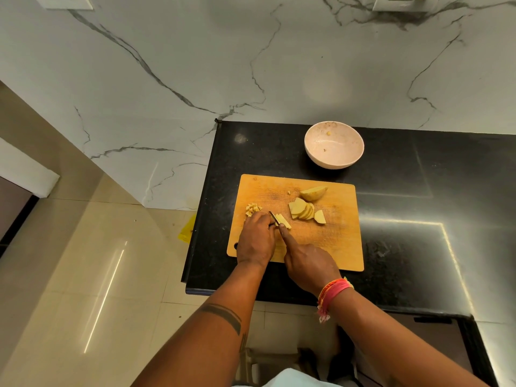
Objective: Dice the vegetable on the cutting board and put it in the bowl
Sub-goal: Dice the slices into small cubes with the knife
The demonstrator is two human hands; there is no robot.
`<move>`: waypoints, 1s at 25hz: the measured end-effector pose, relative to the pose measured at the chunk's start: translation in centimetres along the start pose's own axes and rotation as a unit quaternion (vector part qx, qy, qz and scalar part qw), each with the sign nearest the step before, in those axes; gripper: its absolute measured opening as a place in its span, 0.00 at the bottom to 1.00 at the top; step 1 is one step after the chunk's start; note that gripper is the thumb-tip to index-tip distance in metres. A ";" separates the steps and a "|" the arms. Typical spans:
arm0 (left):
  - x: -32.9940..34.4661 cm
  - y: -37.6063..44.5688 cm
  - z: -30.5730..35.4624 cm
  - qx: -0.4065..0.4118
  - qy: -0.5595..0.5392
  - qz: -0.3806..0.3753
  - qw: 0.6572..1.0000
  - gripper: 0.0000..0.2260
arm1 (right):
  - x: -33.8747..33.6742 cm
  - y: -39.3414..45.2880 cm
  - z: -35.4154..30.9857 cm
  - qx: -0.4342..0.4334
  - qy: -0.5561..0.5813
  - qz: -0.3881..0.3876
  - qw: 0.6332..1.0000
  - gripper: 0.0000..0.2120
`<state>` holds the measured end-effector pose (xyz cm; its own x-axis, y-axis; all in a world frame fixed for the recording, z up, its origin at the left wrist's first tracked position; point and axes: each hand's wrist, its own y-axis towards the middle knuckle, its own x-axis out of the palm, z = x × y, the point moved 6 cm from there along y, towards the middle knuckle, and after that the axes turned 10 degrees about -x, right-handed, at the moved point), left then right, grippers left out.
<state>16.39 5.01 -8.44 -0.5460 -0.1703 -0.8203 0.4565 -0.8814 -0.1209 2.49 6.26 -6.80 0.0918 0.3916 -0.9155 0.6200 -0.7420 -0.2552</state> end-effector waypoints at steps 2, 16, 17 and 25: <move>0.0 0.0 0.1 -0.002 0.004 -0.002 1.000 0.09 | 0.4 -0.9 0.2 -0.001 0.011 -0.006 1.000 0.32; 0.9 -0.3 2.0 -0.030 0.039 -0.033 0.998 0.26 | -1.8 -5.4 3.0 0.056 0.112 0.085 0.989 0.29; 1.0 -0.1 2.3 -0.016 0.056 -0.034 0.998 0.25 | -1.8 -5.4 3.2 0.056 0.113 0.082 0.989 0.29; 0.3 -0.5 1.4 0.076 0.042 -0.054 0.995 0.21 | 0.0 -4.7 2.0 0.065 0.156 0.064 0.983 0.28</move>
<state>15.04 4.75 -7.89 -0.5227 -0.0389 -0.8516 0.2827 -0.9503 -0.1301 -2.02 8.67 -6.20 0.4110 0.4229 -0.8076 0.4846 -0.8517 -0.1994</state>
